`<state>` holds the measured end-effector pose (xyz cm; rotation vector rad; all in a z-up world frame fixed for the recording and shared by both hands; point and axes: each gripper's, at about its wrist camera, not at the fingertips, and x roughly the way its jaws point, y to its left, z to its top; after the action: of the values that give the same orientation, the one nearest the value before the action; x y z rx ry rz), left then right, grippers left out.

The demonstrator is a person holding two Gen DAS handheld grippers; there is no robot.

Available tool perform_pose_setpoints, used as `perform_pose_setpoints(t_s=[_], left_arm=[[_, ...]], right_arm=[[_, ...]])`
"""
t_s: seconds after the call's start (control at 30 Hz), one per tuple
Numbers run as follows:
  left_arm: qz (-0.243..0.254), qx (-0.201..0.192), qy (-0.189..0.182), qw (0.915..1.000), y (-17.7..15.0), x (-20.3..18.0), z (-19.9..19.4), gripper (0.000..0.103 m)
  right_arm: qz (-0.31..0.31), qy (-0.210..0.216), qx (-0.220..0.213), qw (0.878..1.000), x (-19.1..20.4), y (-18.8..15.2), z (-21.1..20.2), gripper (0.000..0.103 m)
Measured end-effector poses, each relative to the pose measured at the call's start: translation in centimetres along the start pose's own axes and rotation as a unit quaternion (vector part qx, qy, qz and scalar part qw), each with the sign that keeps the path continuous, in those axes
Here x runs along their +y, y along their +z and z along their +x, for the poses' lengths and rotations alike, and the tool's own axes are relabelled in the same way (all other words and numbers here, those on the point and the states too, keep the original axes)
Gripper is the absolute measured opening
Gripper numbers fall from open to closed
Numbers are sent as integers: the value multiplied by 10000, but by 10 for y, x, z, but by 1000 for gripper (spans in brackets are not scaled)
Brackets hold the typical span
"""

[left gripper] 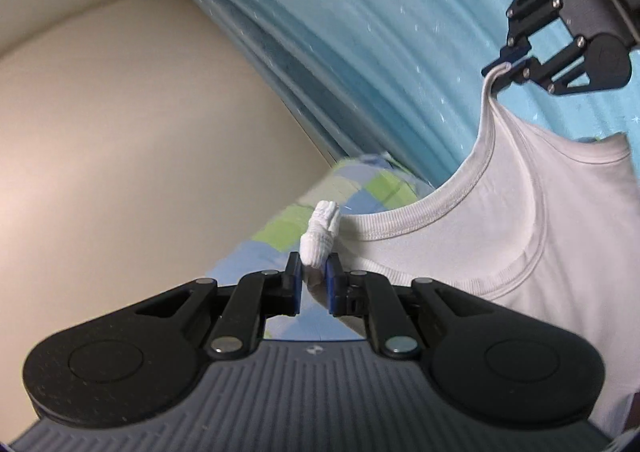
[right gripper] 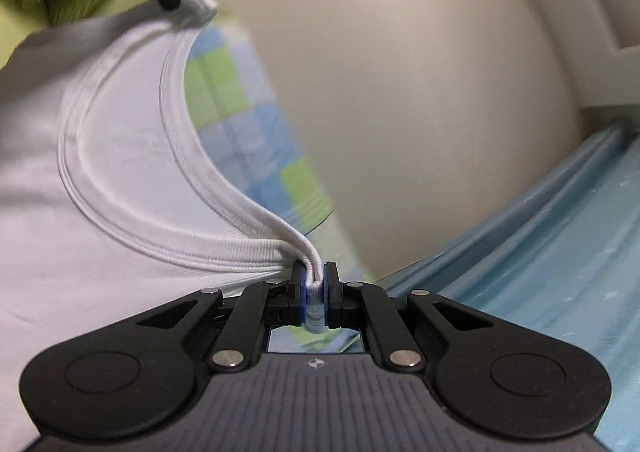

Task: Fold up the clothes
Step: 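Lift the undershirt by its shoulder straps with both grippers and shake it open, then lay the undershirt flat on the checked blanket and open both grippers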

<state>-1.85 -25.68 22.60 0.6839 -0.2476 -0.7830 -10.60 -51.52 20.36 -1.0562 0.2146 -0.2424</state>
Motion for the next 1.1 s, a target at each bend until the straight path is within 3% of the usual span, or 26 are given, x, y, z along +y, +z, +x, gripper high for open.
perform_pose_setpoints(t_s=[0.27,0.33,0.4,0.47,0.53,0.6,0.63,0.7,0.83,1.0,1.03,1.1], left_arm=[[-231,985,-704,9924,-89,-57,232,10],[-427,1277,-893,9869,-127,-86,289,10],[-735,1657,-1062,9777,-166,-111,339,11],[-1037,2067,-1218,9652,-202,-133,374,14],[-1282,2281,-1261,9569,-223,-139,386,18],[-1556,2324,-1230,9522,-237,-133,388,23],[-1683,2339,-1163,9505,-241,-126,381,29],[-1935,2379,-1012,9464,-250,-110,364,31],[-2524,2672,-1184,9224,-265,-85,322,31],[-2862,2885,-1737,8970,-277,-103,296,31],[-3012,2897,-1851,8894,-278,-109,297,33],[-3130,2913,-1949,8827,-278,-121,298,33]], right_arm=[[73,941,896,9915,62,-83,257,5],[233,1168,1201,9856,91,-116,322,5],[529,1472,1510,9761,125,-147,363,6],[1023,1812,1814,9611,149,-170,392,20],[1582,1880,1879,9509,152,-187,398,31],[2348,1863,1886,9352,142,-203,384,32],[2715,1885,1907,9243,135,-210,373,33],[3363,1848,1966,9022,120,-217,343,36],[4260,2018,2170,8548,111,-230,281,37],[4499,2317,2381,8290,149,-236,238,37],[4579,2372,2331,8245,149,-235,229,37],[4671,2493,2219,8188,152,-232,220,38]])
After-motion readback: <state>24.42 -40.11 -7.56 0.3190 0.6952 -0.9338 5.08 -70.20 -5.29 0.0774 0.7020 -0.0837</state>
